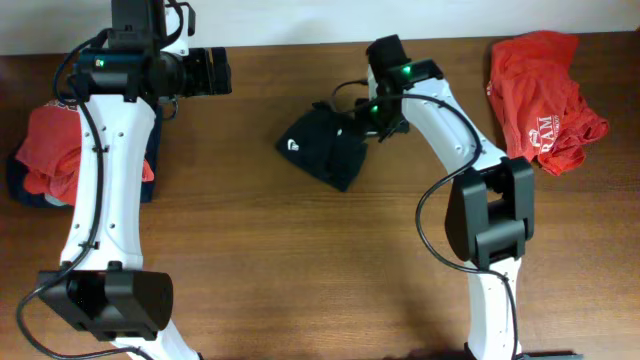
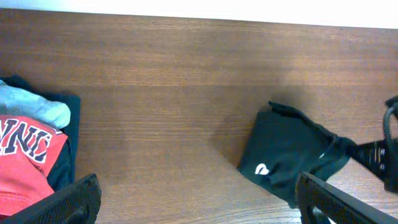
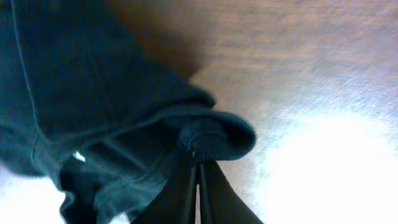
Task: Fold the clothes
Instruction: 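Press and adjust the folded black bundle with the right gripper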
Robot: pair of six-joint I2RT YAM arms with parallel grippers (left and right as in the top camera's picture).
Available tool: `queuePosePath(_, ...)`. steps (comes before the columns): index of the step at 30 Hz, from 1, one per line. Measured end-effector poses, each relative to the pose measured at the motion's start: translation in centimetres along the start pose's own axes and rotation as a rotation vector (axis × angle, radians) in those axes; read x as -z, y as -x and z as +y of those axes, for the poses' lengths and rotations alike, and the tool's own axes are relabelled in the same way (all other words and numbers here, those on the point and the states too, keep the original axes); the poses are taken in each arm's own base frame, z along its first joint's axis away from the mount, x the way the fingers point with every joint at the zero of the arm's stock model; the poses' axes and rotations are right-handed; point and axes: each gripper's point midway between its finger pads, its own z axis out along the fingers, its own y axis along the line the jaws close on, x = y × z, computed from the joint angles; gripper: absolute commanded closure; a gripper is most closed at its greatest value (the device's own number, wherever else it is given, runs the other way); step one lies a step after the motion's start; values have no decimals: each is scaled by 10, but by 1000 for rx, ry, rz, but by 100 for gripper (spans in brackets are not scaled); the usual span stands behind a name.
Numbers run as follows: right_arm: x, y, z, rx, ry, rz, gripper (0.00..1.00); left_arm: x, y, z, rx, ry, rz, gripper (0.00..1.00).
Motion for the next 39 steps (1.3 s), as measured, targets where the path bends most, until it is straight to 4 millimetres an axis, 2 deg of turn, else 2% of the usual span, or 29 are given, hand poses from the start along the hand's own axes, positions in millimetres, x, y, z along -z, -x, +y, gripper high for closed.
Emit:
queuePosePath(5,-7,-18,11,31,10,58,95,0,0,0,0,2,0,1)
queuePosePath(12,-32,-54,-2,16,-13,162,95,0,0,0,0,3,0,1)
queuePosePath(13,-33,-55,-3,14,-14,166,91,0,0,0,0,3,0,1)
queuePosePath(17,-32,-56,-6,2,-14,174,53,0,0,0,0,3,0,1)
queuePosePath(19,-29,-60,-9,-9,-21,197,42,0,0,0,0,3,0,1)
queuePosePath(21,-23,-60,-10,-7,-24,206,36,0,0,0,0,3,0,1)
queuePosePath(25,-1,-49,-5,-11,-21,195,35,0,0,0,0,3,0,1)
queuePosePath(31,33,-23,19,11,63,113,35,0,0,0,0,3,0,1)
queuePosePath(34,42,-15,35,37,108,72,35,0,0,2,0,9,-1,1)
queuePosePath(37,41,-8,58,94,145,23,37,0,1,5,0,26,-4,1)
queuePosePath(38,41,-5,67,118,157,2,47,0,1,5,0,30,-7,1)
queuePosePath(39,40,-1,77,146,172,-26,64,0,2,6,0,33,-8,1)
